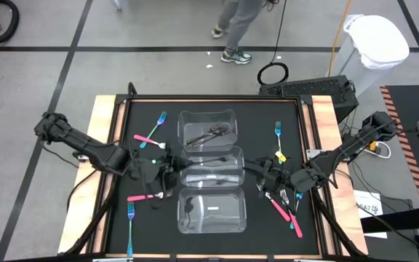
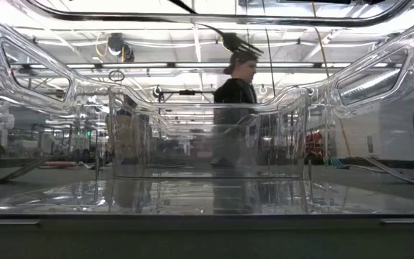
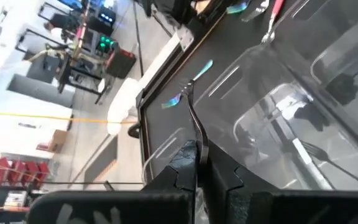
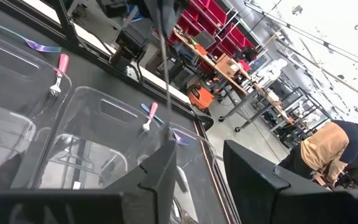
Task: Sort silverware by color (type)
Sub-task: Put the black fork into the top transparent bin
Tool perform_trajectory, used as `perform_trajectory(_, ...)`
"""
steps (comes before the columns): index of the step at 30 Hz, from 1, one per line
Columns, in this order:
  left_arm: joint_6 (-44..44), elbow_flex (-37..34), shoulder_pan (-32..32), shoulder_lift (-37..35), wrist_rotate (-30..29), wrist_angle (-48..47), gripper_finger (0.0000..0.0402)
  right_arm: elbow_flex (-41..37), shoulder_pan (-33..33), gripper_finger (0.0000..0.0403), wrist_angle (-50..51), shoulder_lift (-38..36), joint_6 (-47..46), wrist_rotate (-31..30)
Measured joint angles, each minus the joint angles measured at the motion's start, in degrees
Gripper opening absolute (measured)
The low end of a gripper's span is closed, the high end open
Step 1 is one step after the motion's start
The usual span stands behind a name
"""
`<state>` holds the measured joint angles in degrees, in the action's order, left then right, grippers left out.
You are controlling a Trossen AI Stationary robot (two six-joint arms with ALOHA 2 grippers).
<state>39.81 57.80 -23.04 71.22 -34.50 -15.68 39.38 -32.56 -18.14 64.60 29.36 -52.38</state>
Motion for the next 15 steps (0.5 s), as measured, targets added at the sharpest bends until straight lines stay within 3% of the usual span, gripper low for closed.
perform_trajectory(6, 1.5, 0.0, 7.2, -2.3, 5.9, -4.5, 0.0008, 0.0, 0.0, 0.0130, 0.0, 0.0, 0.0, 0.0)
perform_trajectory(15, 17.5, 0.0, 13.2, -3.0, 7.8, -7.9, 0.0008, 0.0, 0.0, 0.0130, 0.0, 0.0, 0.3, 0.0)
